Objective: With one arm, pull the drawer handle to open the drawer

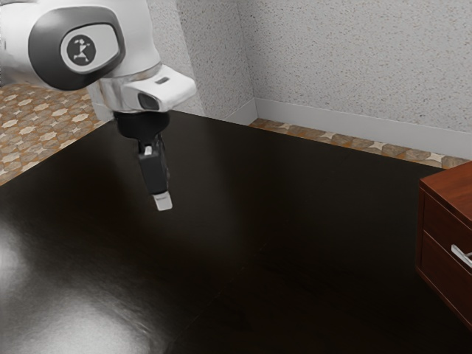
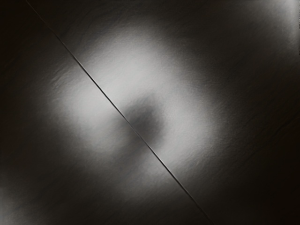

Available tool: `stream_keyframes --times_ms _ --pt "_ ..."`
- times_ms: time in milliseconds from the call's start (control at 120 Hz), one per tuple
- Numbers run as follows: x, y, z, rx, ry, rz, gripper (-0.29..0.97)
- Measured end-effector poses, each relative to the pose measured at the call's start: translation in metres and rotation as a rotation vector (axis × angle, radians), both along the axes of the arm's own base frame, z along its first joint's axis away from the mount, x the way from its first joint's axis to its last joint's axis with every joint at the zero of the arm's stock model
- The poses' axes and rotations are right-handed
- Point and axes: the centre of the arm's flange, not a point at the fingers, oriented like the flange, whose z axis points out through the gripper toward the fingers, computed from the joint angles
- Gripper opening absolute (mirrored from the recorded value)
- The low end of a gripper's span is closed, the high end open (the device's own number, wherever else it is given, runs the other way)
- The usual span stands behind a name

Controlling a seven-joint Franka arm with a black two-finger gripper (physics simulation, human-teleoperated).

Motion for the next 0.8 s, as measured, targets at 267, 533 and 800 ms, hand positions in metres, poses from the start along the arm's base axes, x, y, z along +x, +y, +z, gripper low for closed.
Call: stream_keyframes --times_ms 267,533,800 --pt "-0.005 0.004 0.004 -0.007 -0.013 -0.059 0.68" --pt "-0.053 -0.057 -0.006 -0.004 0.012 -0.35 0.68" --pt "-0.063 -0.129 -0.032 0.007 -0.029 -0.738 0.68"
